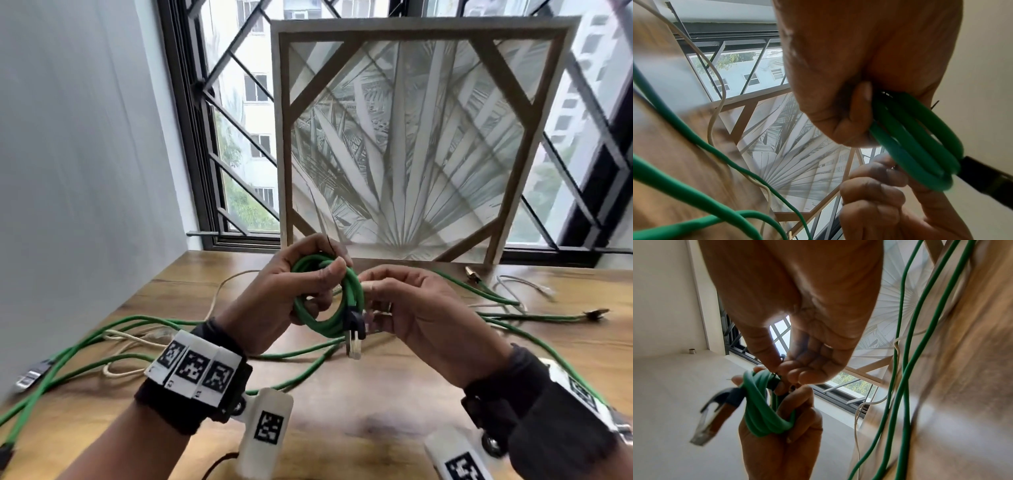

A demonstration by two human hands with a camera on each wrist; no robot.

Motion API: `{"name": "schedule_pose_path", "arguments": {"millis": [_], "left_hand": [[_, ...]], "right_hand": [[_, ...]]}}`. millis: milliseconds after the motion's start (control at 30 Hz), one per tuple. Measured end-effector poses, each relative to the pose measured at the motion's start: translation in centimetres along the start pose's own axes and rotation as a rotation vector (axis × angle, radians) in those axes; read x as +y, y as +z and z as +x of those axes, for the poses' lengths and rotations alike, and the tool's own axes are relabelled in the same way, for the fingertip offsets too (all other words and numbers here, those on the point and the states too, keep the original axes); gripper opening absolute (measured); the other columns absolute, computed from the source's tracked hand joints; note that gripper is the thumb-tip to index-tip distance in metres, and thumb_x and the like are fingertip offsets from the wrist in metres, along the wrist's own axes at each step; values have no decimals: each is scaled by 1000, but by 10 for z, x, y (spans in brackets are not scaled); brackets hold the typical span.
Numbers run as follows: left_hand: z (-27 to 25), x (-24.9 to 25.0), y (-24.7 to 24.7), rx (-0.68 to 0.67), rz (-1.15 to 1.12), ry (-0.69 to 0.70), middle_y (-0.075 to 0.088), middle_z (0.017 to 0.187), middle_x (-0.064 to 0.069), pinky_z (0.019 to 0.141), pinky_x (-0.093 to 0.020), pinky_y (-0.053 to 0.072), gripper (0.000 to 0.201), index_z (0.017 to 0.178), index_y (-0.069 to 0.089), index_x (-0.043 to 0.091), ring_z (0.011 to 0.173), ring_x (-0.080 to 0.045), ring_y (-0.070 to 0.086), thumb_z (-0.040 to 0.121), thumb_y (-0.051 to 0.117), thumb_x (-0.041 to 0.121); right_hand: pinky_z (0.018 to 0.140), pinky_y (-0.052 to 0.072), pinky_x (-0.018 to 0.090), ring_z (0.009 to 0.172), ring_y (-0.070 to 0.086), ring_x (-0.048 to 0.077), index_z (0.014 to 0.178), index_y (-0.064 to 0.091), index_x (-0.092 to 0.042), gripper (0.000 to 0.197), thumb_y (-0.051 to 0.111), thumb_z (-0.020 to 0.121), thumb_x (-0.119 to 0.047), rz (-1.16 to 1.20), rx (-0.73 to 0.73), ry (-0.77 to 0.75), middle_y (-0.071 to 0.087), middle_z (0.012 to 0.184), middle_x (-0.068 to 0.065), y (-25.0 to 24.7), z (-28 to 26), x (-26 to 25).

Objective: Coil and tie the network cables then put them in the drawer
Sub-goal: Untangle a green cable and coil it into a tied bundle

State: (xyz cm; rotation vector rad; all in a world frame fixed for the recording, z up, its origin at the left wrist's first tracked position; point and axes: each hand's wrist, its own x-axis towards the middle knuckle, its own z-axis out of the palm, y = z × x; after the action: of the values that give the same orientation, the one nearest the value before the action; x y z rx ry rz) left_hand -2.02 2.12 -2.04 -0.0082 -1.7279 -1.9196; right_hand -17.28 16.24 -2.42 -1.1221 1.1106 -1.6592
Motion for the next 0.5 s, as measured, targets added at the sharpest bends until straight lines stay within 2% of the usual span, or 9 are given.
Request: {"name": "schedule_pose_path", "arguments": {"millis": [67, 133, 200, 267, 333, 400, 433, 500], "left_hand": [[2, 3, 0, 51, -50, -28, 61, 79, -3, 49, -25, 17, 19, 89, 64, 17, 46, -7, 44, 79, 80, 23], [2, 4, -1, 71, -86, -52, 62, 79, -4, 47, -23, 16, 17, 82, 66, 21, 44, -7, 43, 76, 82, 23], [2, 3, -3, 41, -121, -66, 59, 83, -5, 51, -25, 14, 23, 84, 67, 22, 46, -7, 42, 75, 88, 24], [2, 2, -4, -7, -133, -68, 54, 87, -6, 58, -30, 14, 29, 90, 69, 22, 49, -6, 42, 76, 92, 34], [1, 2, -3, -31, -175, -41, 53, 85, -4, 54, -23, 22, 23, 91, 71, 21, 50, -5, 43, 80, 85, 35], [1, 0, -2, -40, -232, -23, 53, 81, -3, 50, -14, 37, 20, 92, 72, 20, 50, -5, 45, 81, 82, 34], [1, -1, -2, -52, -251, -18, 52, 80, -2, 50, -13, 40, 23, 93, 72, 20, 50, -4, 46, 80, 84, 35], [2, -5, -3, -73, -261, -16, 52, 78, 0, 51, -15, 38, 28, 95, 71, 21, 52, -4, 46, 79, 87, 38]], "right_hand": [[65, 56, 26, 68, 61, 19, 91, 78, -4, 13, 83, 78, -6, 20, 23, -58, 66, 88, 18, 0, 0, -2], [66, 57, 25, 67, 64, 17, 90, 80, -5, 18, 86, 73, -5, 27, 26, -99, 70, 84, 13, 1, 0, -3], [68, 58, 25, 68, 66, 17, 89, 82, -7, 19, 83, 70, -9, 35, 40, -140, 72, 82, 12, 3, 0, -3], [70, 58, 26, 71, 67, 17, 87, 82, -9, 19, 81, 68, -13, 53, 67, -192, 73, 82, 11, 5, -1, -2], [74, 59, 29, 77, 70, 20, 85, 82, -11, 18, 81, 67, -13, 58, 82, -235, 73, 84, 12, 5, -1, -1], [77, 61, 32, 81, 73, 22, 82, 82, -13, 15, 80, 68, -14, 60, 82, -252, 75, 86, 13, 6, -1, -1], [77, 62, 33, 81, 74, 22, 81, 82, -14, 13, 80, 68, -14, 62, 81, -255, 75, 85, 12, 7, -1, 0], [77, 62, 34, 80, 75, 22, 81, 81, -13, 13, 79, 68, -16, 66, 88, -253, 76, 84, 13, 8, 0, 0]]}}
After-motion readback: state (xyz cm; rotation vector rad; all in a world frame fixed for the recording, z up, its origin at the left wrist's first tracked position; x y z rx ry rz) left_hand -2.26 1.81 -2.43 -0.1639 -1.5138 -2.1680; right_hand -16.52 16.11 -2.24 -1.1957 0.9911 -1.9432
